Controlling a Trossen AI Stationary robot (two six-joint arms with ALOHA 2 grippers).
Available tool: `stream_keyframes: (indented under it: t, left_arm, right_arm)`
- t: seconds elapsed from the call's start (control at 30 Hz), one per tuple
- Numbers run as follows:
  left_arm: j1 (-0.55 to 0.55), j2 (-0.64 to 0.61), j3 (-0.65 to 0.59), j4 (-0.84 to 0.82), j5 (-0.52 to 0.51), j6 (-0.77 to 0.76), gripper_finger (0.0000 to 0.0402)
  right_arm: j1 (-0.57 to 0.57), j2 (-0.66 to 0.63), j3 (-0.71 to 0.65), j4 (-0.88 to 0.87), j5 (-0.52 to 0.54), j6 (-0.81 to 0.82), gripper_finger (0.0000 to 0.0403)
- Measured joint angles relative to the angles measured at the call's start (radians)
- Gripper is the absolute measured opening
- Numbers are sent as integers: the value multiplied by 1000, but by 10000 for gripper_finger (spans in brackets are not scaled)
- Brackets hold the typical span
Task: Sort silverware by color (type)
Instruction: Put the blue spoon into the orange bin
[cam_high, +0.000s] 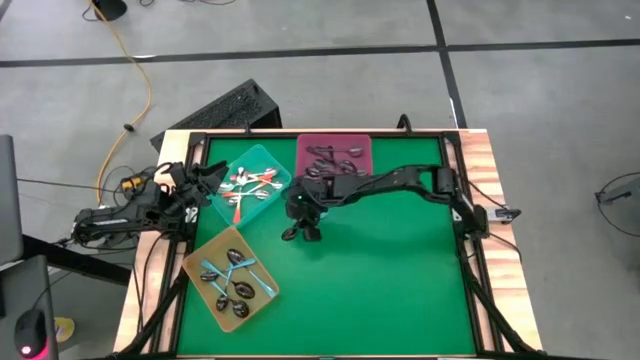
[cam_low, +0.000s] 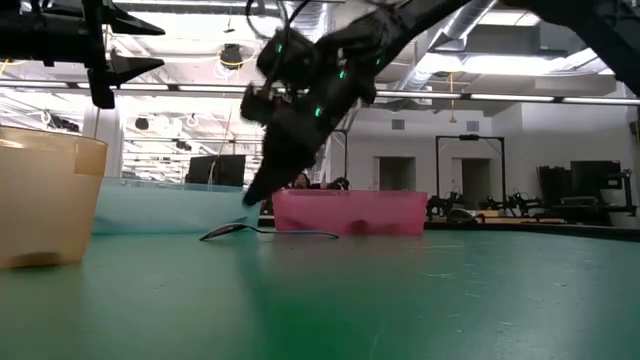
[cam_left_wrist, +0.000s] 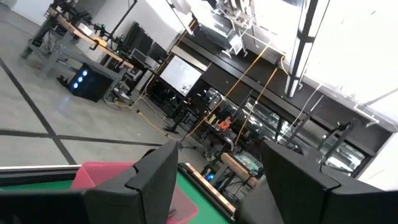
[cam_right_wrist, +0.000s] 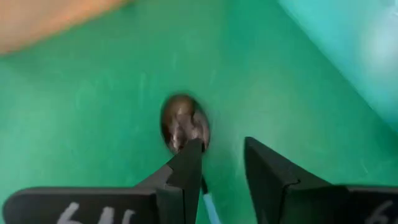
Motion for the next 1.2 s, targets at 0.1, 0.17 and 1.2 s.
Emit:
stream_keyframes:
  t: [0.1,0.17,1.2]
  left_arm:
    - [0,-1,0,-1,-10,0,219]
    - [0,0,0,-2,-11,-1,219]
    - [0,0,0,-31,-19,-1,219]
  right_arm:
    - [5,0,-3,-18,-7,-17,132]
    - [6,-6,0,-12,-11,-27,132]
    - [16,119,2,31,85,135,99]
